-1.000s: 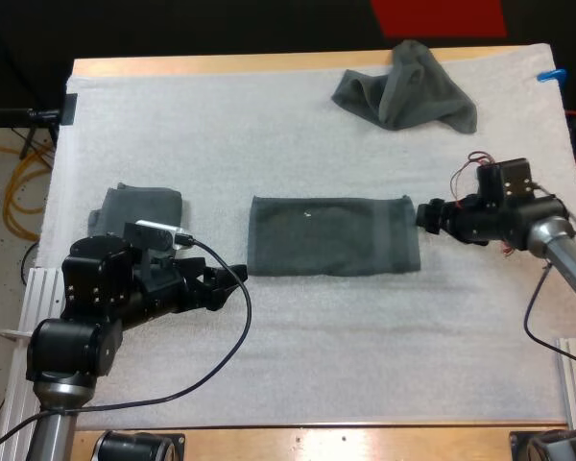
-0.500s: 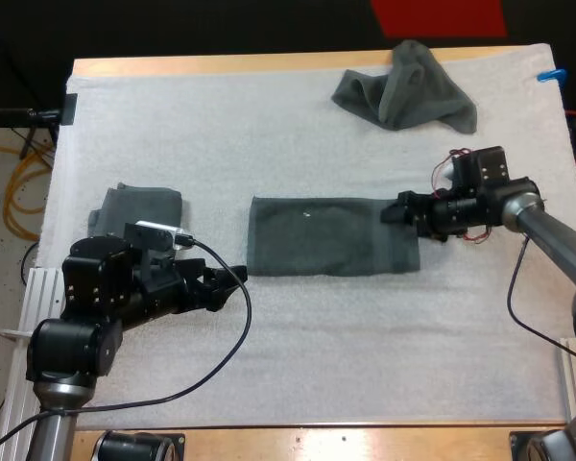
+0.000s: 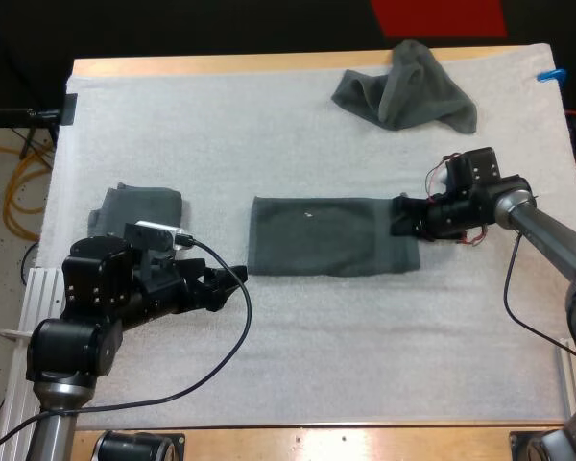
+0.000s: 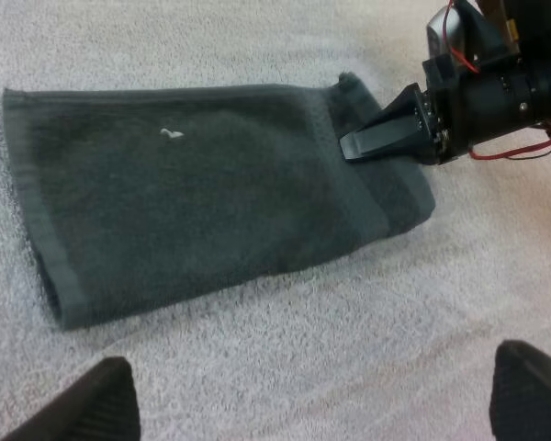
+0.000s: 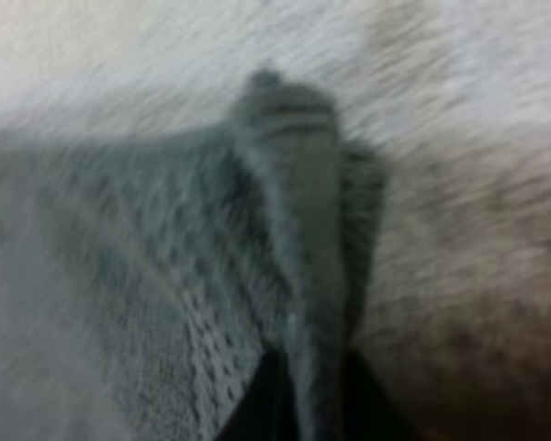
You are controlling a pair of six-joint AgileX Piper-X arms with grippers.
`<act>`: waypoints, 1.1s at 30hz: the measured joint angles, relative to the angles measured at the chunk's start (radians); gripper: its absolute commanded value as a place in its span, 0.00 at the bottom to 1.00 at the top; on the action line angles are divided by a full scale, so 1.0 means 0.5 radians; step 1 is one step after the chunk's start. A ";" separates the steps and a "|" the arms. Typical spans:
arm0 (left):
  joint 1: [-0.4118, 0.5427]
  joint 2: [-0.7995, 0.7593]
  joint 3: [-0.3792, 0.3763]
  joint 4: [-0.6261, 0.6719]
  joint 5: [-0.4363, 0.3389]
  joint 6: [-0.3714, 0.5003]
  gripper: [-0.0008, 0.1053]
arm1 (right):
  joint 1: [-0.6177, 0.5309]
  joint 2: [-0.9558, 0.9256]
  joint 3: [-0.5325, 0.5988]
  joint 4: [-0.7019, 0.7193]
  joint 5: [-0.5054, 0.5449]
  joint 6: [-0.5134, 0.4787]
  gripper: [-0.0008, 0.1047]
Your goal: Pick towel from pile fold and stack
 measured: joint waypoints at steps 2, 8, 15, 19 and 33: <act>0.000 0.000 0.000 0.000 0.000 0.000 0.71 | 0.001 -0.059 0.001 0.049 0.161 -0.060 0.01; 0.000 0.000 0.000 0.002 0.000 0.000 0.71 | 0.005 -0.373 -0.020 0.319 0.828 -0.441 0.01; 0.000 0.000 0.000 0.024 0.000 0.000 0.71 | 0.005 -0.541 -0.180 0.617 1.509 -0.833 0.01; 0.000 0.000 0.000 0.029 0.000 0.000 0.71 | 0.011 -0.540 -0.268 0.757 1.586 -0.856 0.01; 0.000 0.000 0.000 0.029 0.000 0.004 0.71 | 0.394 -0.223 -0.279 0.466 0.766 -0.014 0.01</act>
